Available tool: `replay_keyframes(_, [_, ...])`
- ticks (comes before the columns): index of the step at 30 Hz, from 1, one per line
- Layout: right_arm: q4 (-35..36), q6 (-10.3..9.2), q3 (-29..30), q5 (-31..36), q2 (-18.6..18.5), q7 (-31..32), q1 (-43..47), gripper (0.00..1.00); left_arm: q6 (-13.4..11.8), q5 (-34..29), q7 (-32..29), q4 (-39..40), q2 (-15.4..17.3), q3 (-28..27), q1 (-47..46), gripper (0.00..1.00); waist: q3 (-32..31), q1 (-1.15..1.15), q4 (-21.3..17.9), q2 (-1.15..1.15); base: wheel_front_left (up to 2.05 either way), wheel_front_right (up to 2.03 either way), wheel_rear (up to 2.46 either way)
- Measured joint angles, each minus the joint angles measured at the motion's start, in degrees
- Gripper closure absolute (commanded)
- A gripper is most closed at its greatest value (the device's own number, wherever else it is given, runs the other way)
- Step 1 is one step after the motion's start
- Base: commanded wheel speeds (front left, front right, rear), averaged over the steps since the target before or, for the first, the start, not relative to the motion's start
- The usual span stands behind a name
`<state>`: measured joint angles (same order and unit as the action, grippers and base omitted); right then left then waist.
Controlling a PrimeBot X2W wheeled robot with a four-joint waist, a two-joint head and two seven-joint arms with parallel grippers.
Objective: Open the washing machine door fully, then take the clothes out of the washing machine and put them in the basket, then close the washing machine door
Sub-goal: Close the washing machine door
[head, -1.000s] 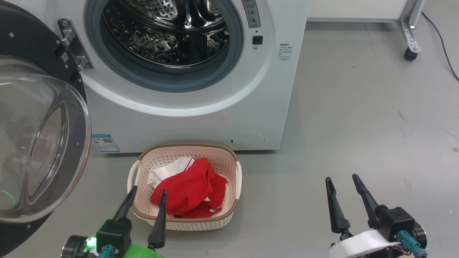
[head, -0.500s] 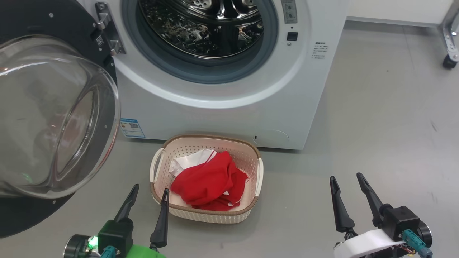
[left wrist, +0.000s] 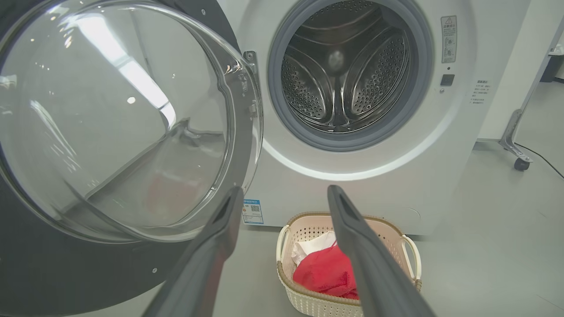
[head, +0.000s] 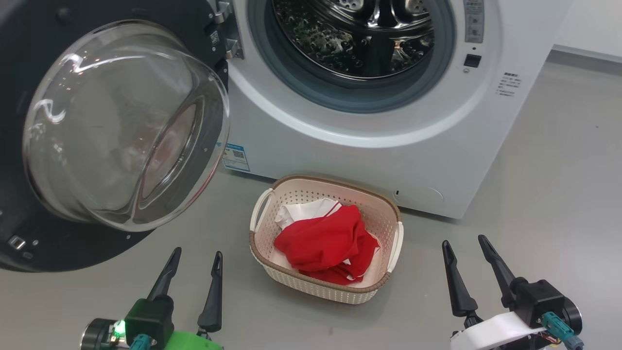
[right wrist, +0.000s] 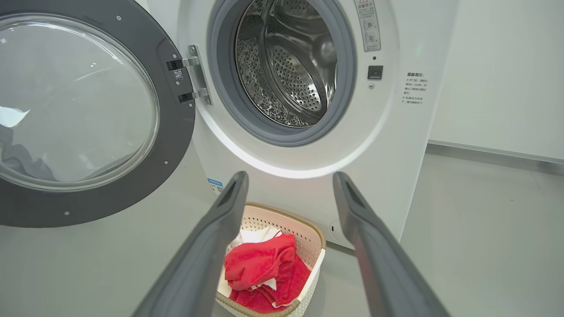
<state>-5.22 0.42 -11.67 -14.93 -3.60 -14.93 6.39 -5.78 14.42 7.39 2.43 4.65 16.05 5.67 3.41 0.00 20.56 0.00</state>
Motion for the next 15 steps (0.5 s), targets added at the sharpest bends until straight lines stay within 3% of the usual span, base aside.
replay_keyframes(15, [-0.12, 0.74, -1.92, 0.46, -0.01, 0.01, -0.38, 0.00, -0.46, 0.19, 0.68, -0.15, -0.31, -1.26, 0.01, 0.00, 0.70, 0.00, 8.47, 0.00, 0.00, 0.00, 0.00])
